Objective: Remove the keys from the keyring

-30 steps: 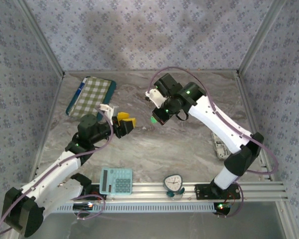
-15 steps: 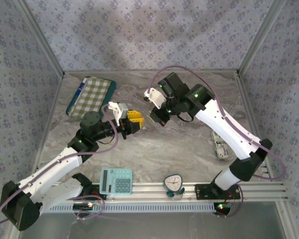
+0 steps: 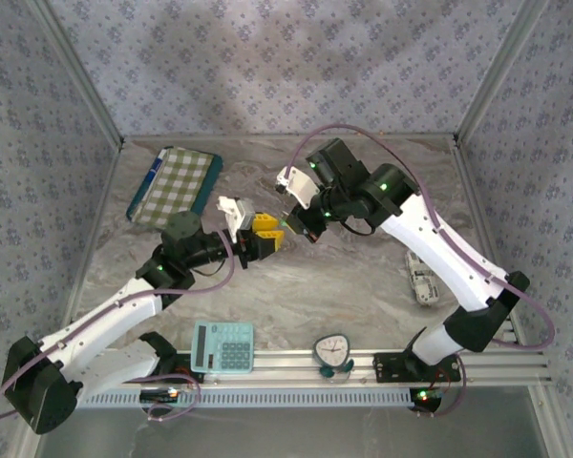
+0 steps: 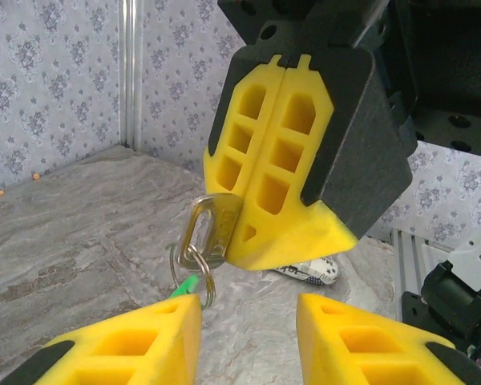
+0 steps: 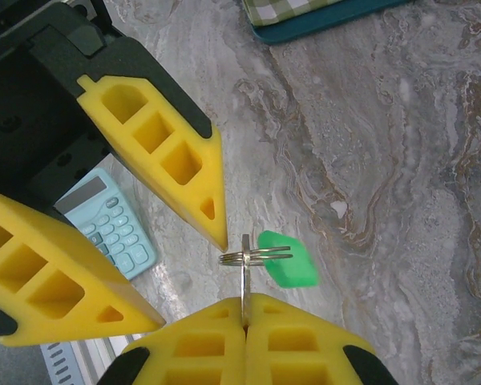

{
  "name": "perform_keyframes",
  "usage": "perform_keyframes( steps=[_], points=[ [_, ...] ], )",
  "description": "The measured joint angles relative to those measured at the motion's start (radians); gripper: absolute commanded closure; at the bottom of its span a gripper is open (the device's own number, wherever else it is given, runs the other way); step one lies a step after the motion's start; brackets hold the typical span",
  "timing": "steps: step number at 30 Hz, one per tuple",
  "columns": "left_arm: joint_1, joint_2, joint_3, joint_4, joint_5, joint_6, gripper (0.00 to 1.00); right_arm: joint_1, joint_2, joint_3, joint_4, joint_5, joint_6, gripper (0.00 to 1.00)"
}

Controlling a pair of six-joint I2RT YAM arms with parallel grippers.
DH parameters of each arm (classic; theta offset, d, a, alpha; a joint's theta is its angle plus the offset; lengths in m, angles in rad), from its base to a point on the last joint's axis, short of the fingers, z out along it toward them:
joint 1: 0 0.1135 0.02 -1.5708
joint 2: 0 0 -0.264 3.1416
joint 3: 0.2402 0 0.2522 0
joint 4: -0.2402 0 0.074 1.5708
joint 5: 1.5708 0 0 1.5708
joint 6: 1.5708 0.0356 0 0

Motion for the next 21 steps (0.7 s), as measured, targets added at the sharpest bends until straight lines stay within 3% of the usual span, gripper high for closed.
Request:
perform_keyframes(
  steps=[5,15,21],
  points=[
    [-0.003,0.006,0.011,-0.008,-0.013,0.015,0.67,0.006,0.000,0.000,0.000,0.000,0.000,1.00],
    [-0.003,0.010,0.013,-0.011,-0.044,0.049,1.00,0.015,0.000,-0.001,0.000,0.000,0.000,1.00],
    [-0.003,0.014,0.015,-0.018,-0.049,0.050,1.00,0.014,-0.006,-0.012,0.002,0.000,0.000,1.00]
  ],
)
